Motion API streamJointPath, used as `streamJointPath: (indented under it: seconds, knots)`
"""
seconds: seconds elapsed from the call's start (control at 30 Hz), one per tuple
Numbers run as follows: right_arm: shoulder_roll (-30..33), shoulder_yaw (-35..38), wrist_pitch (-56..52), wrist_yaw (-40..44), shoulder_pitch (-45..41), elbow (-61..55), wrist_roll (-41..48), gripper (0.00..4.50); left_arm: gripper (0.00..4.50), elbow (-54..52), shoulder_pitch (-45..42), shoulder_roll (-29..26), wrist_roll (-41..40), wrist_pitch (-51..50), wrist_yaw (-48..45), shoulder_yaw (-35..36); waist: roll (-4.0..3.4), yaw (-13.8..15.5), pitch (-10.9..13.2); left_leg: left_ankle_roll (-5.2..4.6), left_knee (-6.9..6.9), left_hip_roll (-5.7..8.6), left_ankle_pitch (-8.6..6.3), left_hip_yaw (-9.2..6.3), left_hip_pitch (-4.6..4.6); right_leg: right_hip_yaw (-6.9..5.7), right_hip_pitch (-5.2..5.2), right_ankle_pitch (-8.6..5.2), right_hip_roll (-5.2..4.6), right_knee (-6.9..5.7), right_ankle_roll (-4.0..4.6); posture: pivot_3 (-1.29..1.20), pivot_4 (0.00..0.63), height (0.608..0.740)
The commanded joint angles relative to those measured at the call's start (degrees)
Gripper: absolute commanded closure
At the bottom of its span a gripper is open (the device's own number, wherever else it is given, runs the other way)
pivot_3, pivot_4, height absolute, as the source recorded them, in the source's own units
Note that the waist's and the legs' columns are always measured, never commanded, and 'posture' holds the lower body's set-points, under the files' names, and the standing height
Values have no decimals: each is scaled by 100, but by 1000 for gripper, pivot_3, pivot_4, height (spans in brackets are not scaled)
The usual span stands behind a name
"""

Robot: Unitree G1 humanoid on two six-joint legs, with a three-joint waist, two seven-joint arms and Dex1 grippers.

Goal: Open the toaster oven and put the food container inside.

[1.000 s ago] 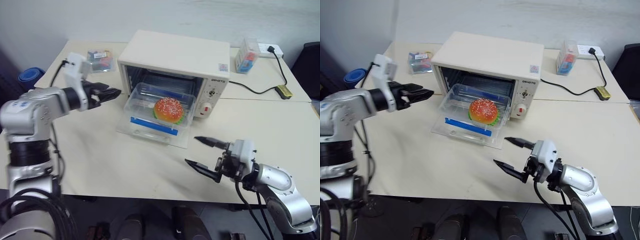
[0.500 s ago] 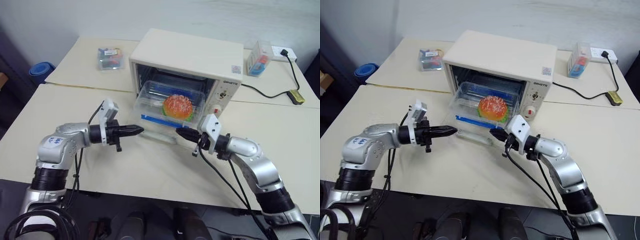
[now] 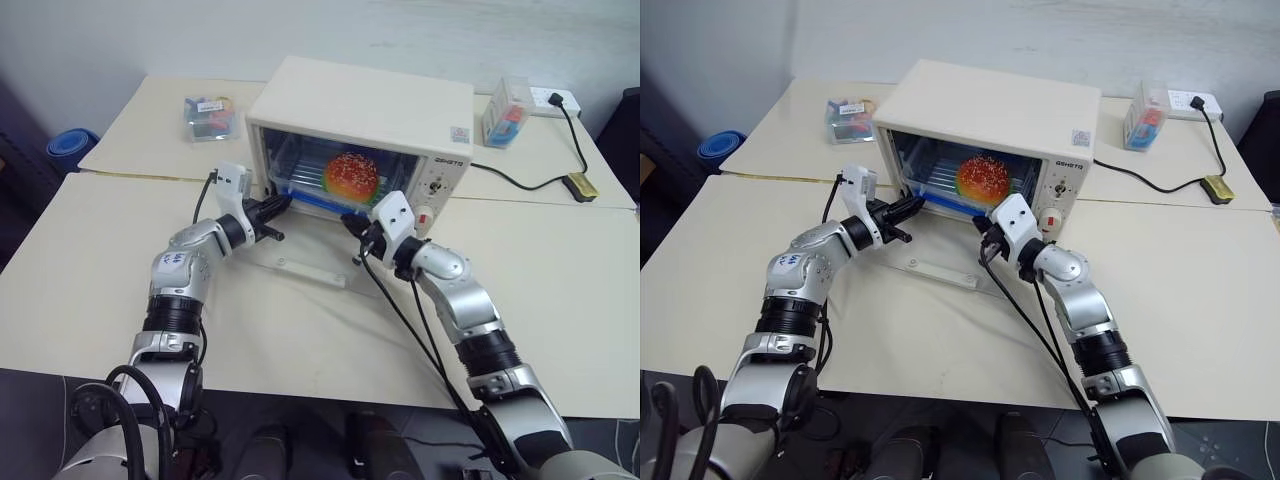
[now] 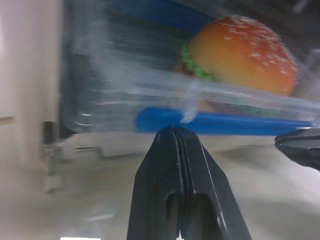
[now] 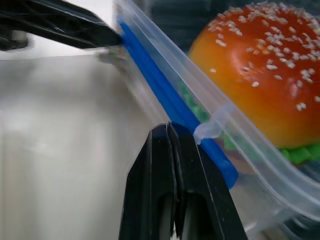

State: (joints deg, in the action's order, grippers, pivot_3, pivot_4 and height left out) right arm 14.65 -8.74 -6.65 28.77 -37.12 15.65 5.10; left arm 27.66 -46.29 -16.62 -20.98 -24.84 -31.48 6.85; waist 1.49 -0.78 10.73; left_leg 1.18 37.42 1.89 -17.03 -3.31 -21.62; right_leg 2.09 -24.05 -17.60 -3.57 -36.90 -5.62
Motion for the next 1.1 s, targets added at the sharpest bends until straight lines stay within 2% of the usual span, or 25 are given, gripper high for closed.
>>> streamJointPath:
  seconds: [0.03, 0.13, 0.2, 0.4, 0.5, 0.6, 0.73, 0.83, 0.93, 1.1]
  knots:
    - [-162, 282, 132, -406, -207, 31, -46, 4456, 4500, 9, -147, 52, 63, 345, 38, 80, 0, -2, 0, -1, 0, 0, 0, 0, 0, 0, 0, 0, 0, 0, 0, 0, 150, 740]
    - [-256, 303, -75, -444, -142, -130, 9, 4456, 4500, -19, -82, 25, 84, 425, 50, 116, 0, -16, 0, 0, -3, -1, 1, 0, 0, 0, -2, 0, 1, -1, 0, 0, 150, 740]
    - [-281, 269, -447, -185, 100, -601, 283, 4456, 4500, -237, 103, -118, 46, 351, -37, 155, 0, -38, 0, 0, -5, -1, 1, 0, 0, 0, -2, 0, 2, -3, 0, 0, 150, 740]
    - [277, 373, -1734, 616, 1195, -2656, 1249, 4456, 4500, -1705, 1192, -1245, -473, -445, -1146, 352, -1, -136, 0, 0, -29, -9, 0, 7, -9, 6, -19, 0, 5, -14, 0, 0, 150, 740]
    - [762, 678, -2000, 832, 1538, -3112, 1492, 4500, 3861, -2326, 1788, -1872, -1002, -266, -2165, 751, -1, -117, 0, 6, -12, -12, 4, 6, -60, 9, -75, 0, 5, -32, 0, 0, 150, 740]
    - [1274, 934, -1865, 1081, 1782, -2917, 1435, 4500, 3001, -2522, 2433, -2540, -775, 625, -3192, 754, -3, -79, 1, 4, -12, -11, 5, 4, -53, 11, -62, 1, 1, -4, 6, 0, 150, 740]
    - [2015, 500, -282, 2012, 2066, -1645, 690, 4500, 1857, -2866, 3027, -3070, -1238, 1024, -4509, 921, -4, -40, 1, -34, -23, -7, -7, -4, -33, 18, -28, 8, -11, 18, 18, 0, 150, 740]
    - [1820, 175, 604, 2486, 1961, -853, 557, 4500, 932, -3055, 3207, -3149, -1258, 1206, -4833, 837, -4, -71, 1, -38, -22, -7, -6, -9, -34, 18, -27, 10, -10, 20, 21, 0, 150, 740]
    - [1580, 31, 1333, 2636, 1809, -392, 399, 4500, 32, -3190, 3146, -2987, -1373, 1107, -4647, 834, -5, -134, 0, -37, -26, -13, -7, 0, -23, 23, -29, 10, 1, 5, 21, 0, 150, 740]
    - [985, 370, 1697, 2635, 1729, -507, 985, 4500, 32, -3390, 2925, -2623, -1773, 573, -3677, 1147, -5, -135, 1, -34, -27, -23, -7, 9, -10, 25, -29, 10, 11, -10, 21, 0, 150, 740]
